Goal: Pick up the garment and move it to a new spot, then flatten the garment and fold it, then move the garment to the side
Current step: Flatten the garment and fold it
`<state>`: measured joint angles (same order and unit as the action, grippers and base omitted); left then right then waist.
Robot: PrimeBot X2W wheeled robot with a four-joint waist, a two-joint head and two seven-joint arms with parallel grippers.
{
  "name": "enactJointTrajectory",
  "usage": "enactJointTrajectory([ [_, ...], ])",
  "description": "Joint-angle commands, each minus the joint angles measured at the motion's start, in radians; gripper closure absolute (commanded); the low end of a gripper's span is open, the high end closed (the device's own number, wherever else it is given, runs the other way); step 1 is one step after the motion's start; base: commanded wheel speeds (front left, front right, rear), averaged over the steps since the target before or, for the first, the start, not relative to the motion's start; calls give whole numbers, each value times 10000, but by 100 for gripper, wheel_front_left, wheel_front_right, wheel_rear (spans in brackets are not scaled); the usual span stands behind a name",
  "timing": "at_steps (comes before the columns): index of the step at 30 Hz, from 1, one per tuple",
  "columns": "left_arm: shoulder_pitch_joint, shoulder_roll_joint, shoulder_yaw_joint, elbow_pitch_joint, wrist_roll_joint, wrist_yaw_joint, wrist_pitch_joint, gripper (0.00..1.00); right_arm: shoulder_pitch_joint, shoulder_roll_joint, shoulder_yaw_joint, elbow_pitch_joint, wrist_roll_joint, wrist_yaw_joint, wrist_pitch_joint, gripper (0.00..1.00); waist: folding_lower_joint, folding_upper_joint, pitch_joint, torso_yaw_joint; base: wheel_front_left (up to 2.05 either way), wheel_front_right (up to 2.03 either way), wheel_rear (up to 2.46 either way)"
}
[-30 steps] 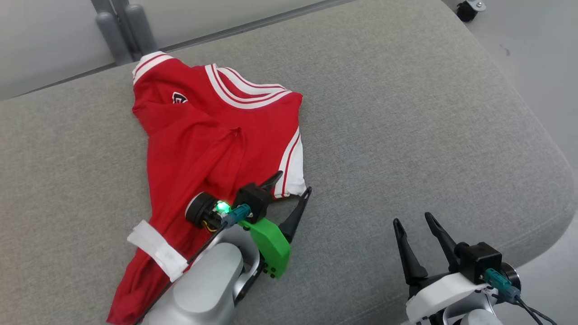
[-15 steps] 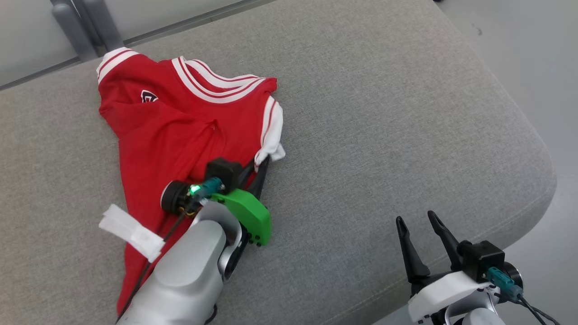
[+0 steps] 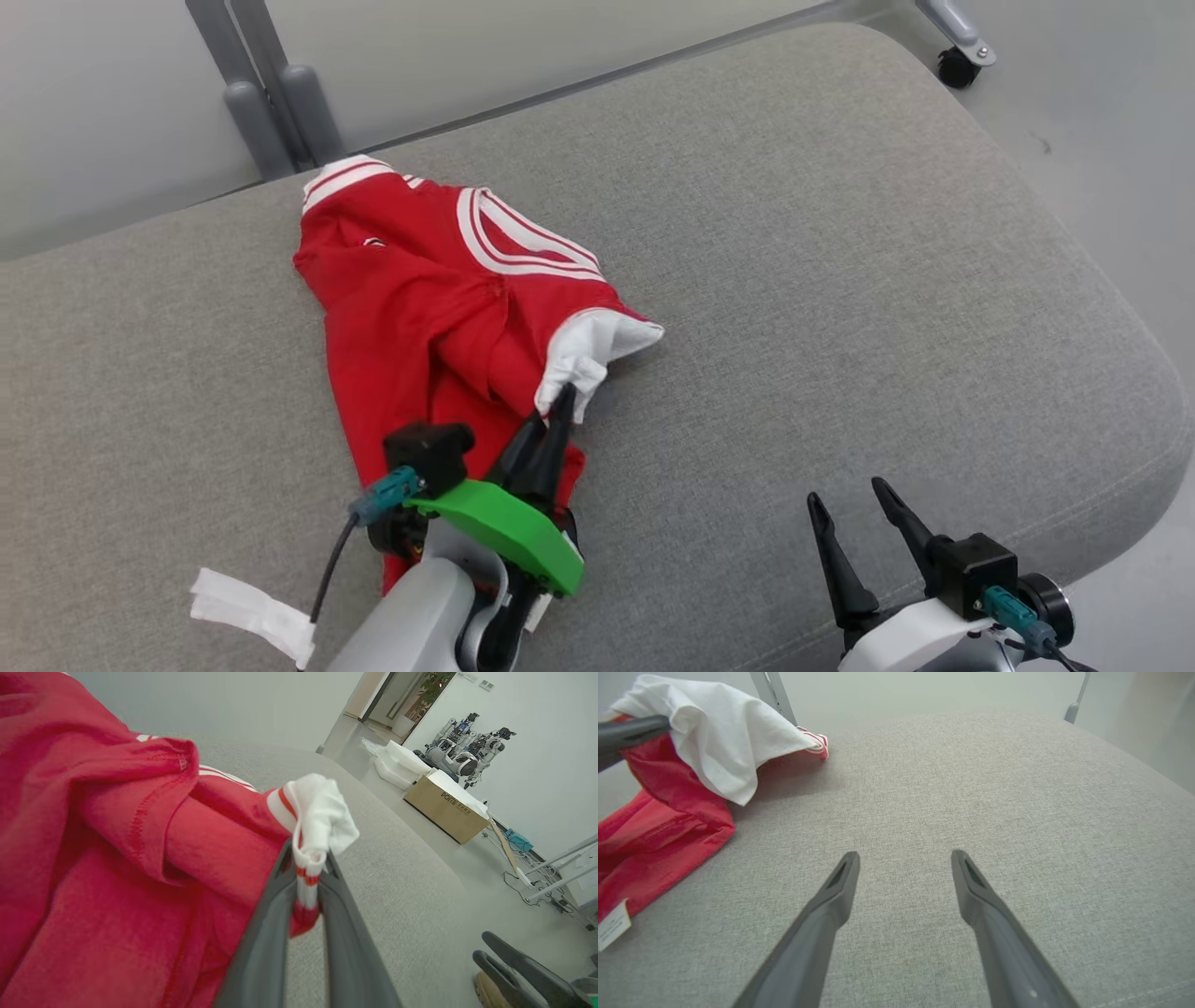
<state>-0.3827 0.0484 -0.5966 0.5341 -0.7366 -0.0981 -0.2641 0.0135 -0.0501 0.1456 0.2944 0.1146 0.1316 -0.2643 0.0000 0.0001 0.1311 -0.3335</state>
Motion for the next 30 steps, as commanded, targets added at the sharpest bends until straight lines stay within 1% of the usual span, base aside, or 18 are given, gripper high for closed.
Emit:
enactJointTrajectory([
  [1,98,41,-348,88,-142,-93,2,100,75,-15,77,42,-74,-19,2,0,0,-1,-226,127,0,0,0],
  [4,48,43,-926,-23,-447,-176,0,100,60,-46,211,105,-84,-19,2,0,0,-1,-362,-41,0,0,0],
  [7,-114,35,-1336,-480,-770,-251,-1,100,131,-105,219,130,-46,-19,2,0,0,-1,-430,-250,0,0,0],
  [11,-231,43,-2039,-934,-1574,-315,-1,100,244,-122,151,178,-43,-19,2,0,0,-1,-438,-488,0,0,0],
  [14,-401,57,-2592,-665,-2151,-323,0,100,247,-105,51,162,-15,-19,2,0,0,-1,-350,-630,0,0,0],
  [15,-498,61,-2847,-293,-2147,-324,0,93,263,-85,60,156,-19,-17,3,0,0,-1,-295,-669,0,0,0],
  [16,-606,58,-3105,78,-2015,-324,11,63,263,-73,83,142,-18,-19,3,0,0,-1,-228,-688,0,0,0],
  [17,-725,52,-3407,510,-1884,-325,62,16,233,-62,118,136,1,-17,3,0,0,-1,-155,-718,0,0,0],
  [18,-785,50,-3636,830,-1862,-325,130,0,196,-56,125,132,22,-19,3,0,0,-1,-116,-732,0,0,0],
  [19,-836,54,-3815,1199,-1939,-323,231,0,169,-60,87,137,39,-17,3,0,0,-1,-86,-737,0,0,0],
  [21,-1081,54,-3857,1732,-2039,-80,170,0,157,-53,-55,96,61,-19,3,0,0,-1,-28,-682,0,0,0],
  [23,-1142,38,-4026,2092,-2135,40,191,0,229,-33,-198,43,59,-17,3,0,0,-1,4,-555,0,0,0],
  [26,-1257,50,-4369,2394,-2272,0,328,0,294,-15,-160,87,62,-18,3,0,0,-1,10,-383,0,0,0],
  [30,-1240,41,-4381,2201,-2632,-104,216,0,271,-18,-227,1,193,-19,3,0,0,-1,-81,-107,0,0,0],
])
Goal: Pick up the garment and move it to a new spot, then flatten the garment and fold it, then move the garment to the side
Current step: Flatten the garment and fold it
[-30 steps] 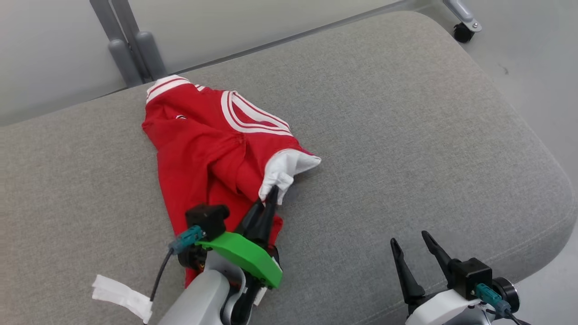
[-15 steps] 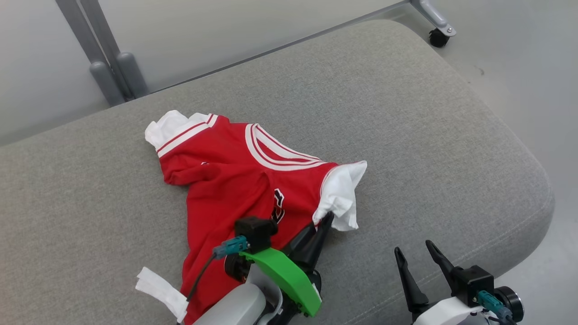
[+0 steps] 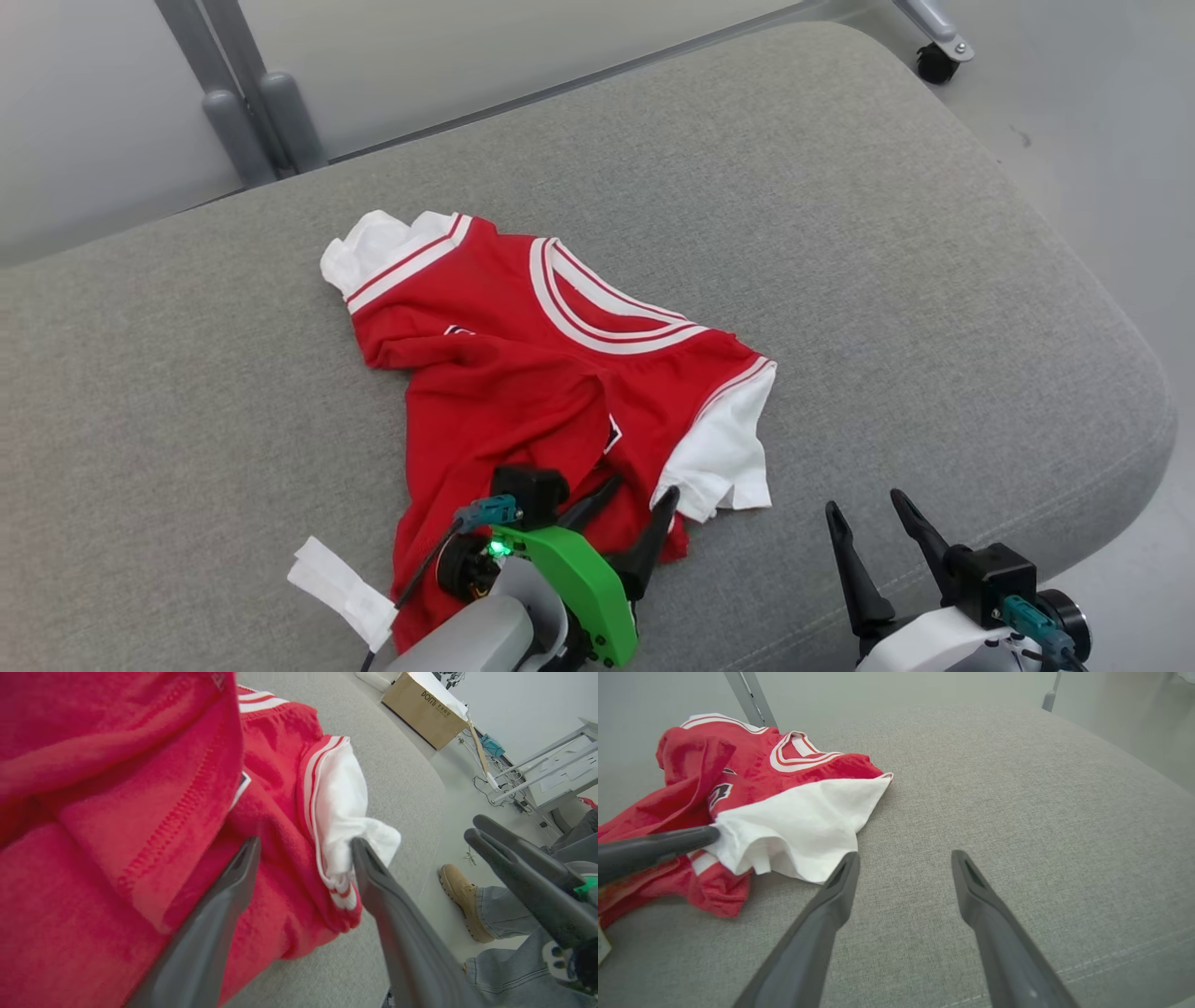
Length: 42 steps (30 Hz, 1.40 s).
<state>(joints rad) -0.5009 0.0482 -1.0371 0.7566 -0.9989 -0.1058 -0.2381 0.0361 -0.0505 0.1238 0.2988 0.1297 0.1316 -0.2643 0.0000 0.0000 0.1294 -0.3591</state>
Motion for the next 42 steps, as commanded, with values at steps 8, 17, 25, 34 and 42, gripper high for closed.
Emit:
enactJointTrajectory([
  [8,-280,491,644,-946,-40,68,-219,0,216,-9,-97,-187,-23,-18,3,0,0,0,-370,755,0,0,0],
  [17,1602,1357,3824,-3728,1550,1206,-257,0,463,-6,-483,-719,-490,-18,3,0,0,0,-897,1302,0,0,0],
  [25,4246,1164,5975,-5042,3636,1239,-260,0,576,-107,-1298,-1367,-1029,-19,3,0,0,0,-1204,2400,0,0,0],
  [34,6124,452,8053,-5521,5573,486,-261,0,780,-406,-1777,-1592,-1205,-19,3,0,0,0,-1642,3556,0,0,0],
  [42,7279,85,9341,-5847,6625,10,-262,0,964,-443,-1959,-1427,-1246,-19,3,0,0,0,-1996,3923,0,0,0],
])
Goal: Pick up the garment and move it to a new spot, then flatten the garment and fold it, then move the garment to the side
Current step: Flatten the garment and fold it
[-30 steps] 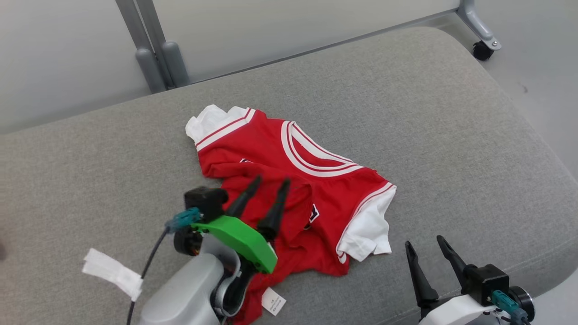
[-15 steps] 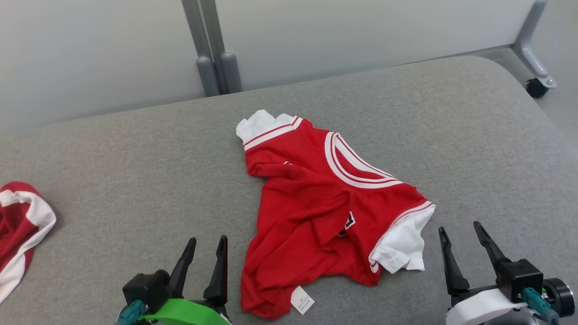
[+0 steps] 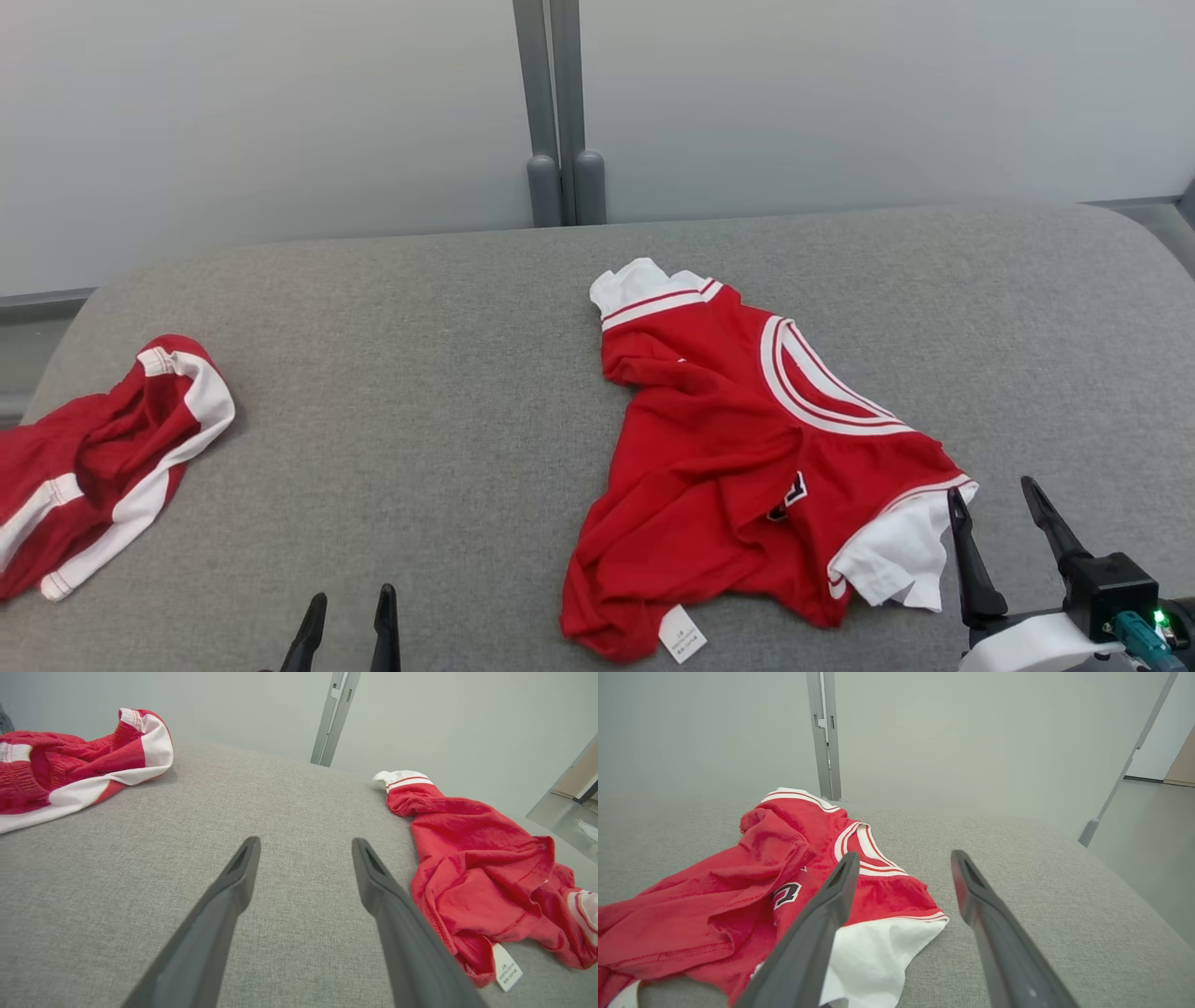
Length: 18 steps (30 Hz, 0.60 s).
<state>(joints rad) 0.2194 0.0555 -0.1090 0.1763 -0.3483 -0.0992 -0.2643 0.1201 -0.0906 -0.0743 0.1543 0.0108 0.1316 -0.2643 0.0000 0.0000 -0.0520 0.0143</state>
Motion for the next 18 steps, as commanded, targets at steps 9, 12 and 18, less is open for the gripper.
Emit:
enactJointTrajectory([
  [9,141,-41,403,-92,-26,-213,2,0,20,0,170,146,-72,-19,3,0,0,0,-222,153,0,0,0],
  [12,131,-42,481,-101,-68,-214,2,0,-67,15,230,160,-79,-19,3,0,0,0,-213,75,0,0,0],
  [18,69,-42,513,-126,114,-207,2,0,-70,0,318,165,-50,-19,3,0,0,0,-243,55,0,0,0],
])
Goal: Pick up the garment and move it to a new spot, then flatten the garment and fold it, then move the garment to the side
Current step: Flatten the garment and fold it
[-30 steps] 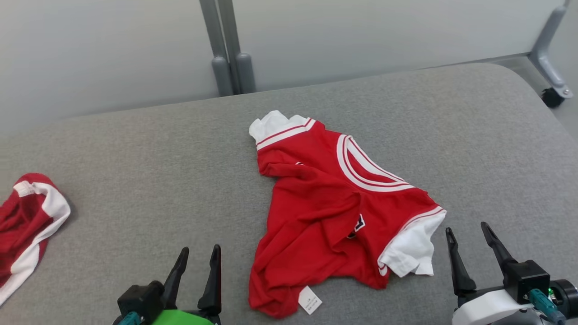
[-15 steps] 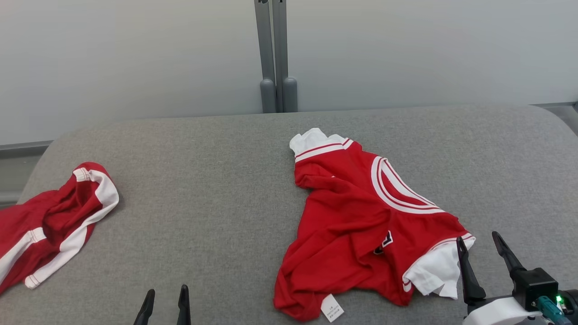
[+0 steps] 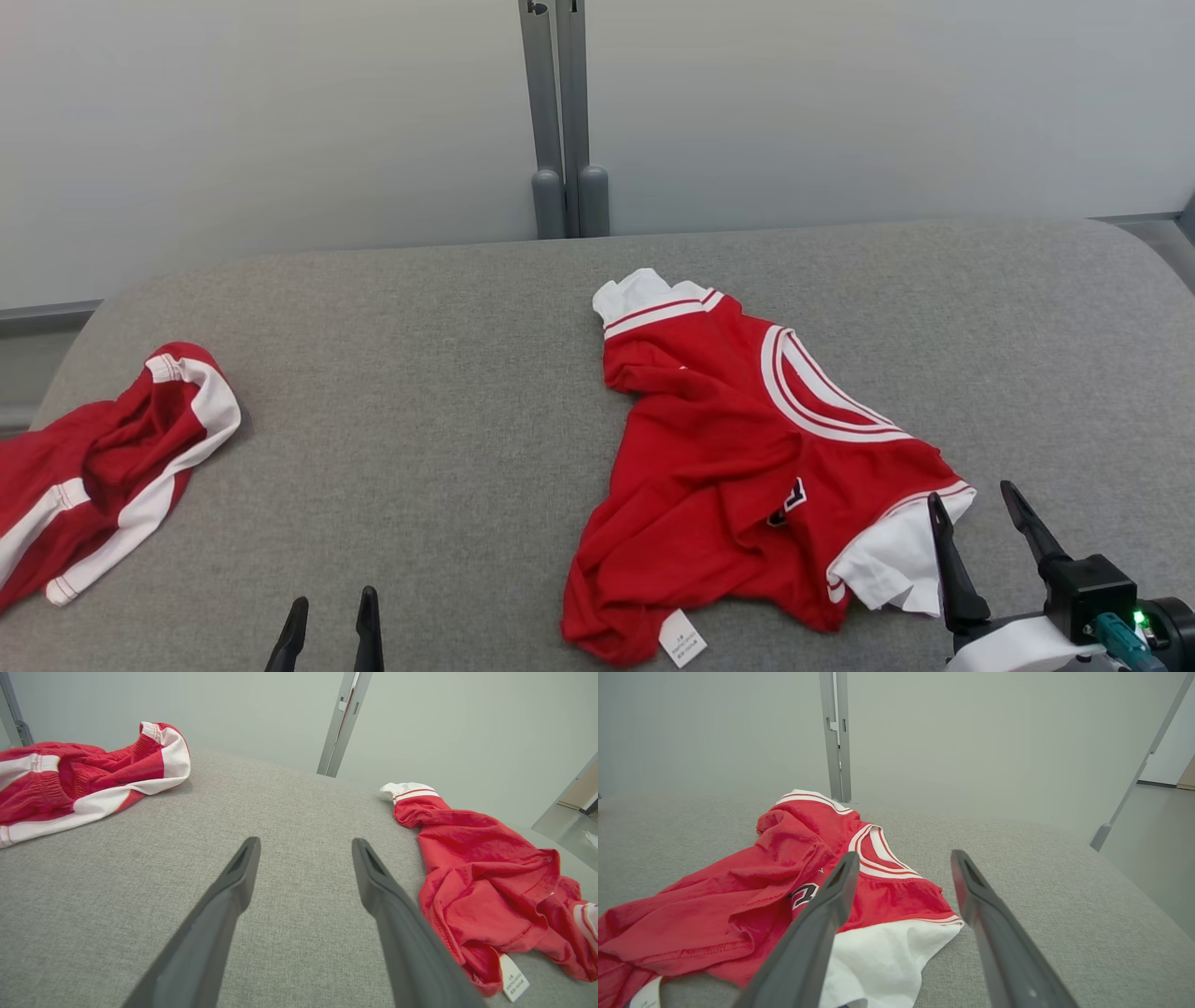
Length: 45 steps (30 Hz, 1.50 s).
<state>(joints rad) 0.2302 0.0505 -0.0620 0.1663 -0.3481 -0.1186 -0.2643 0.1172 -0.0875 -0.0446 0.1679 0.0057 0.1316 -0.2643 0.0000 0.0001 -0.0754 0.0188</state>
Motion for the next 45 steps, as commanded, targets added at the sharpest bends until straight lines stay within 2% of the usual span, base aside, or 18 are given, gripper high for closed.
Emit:
enactJointTrajectory([
  [1,-58,7,46,-38,206,-16,2,0,-29,-35,40,43,-9,-19,3,0,0,-1,-23,21,0,0,0],
  [9,-240,8,-350,-637,854,-63,2,0,-71,-171,-43,343,-250,-19,3,0,0,-1,-48,-29,0,0,0],
  [14,-384,152,-2288,-142,1041,-120,5,0,-348,-210,-275,1641,-717,-19,84,0,0,-1,91,-175,0,0,0],
  [17,-758,400,-3593,535,735,-115,406,0,-732,-119,-463,2453,-910,-19,779,0,0,-1,256,-258,0,0,0],
  [19,-1009,407,-4108,863,513,-115,681,0,-923,-44,-505,2791,-931,-18,1236,0,0,-1,349,-286,0,0,0],
  [26,-1822,223,-4913,1949,-25,-118,1029,0,-1706,-19,202,3600,-769,-19,2339,0,0,-1,711,-512,0,0,0],
  [38,-3181,56,-5494,3613,-379,-119,644,0,-2585,-8,656,4430,-727,-19,2476,0,0,-1,1504,-576,0,0,0],
  [45,-3499,20,-5931,4074,-678,-118,424,0,-2650,39,699,4823,-732,-19,2321,0,0,-1,1625,-576,0,0,0],
])
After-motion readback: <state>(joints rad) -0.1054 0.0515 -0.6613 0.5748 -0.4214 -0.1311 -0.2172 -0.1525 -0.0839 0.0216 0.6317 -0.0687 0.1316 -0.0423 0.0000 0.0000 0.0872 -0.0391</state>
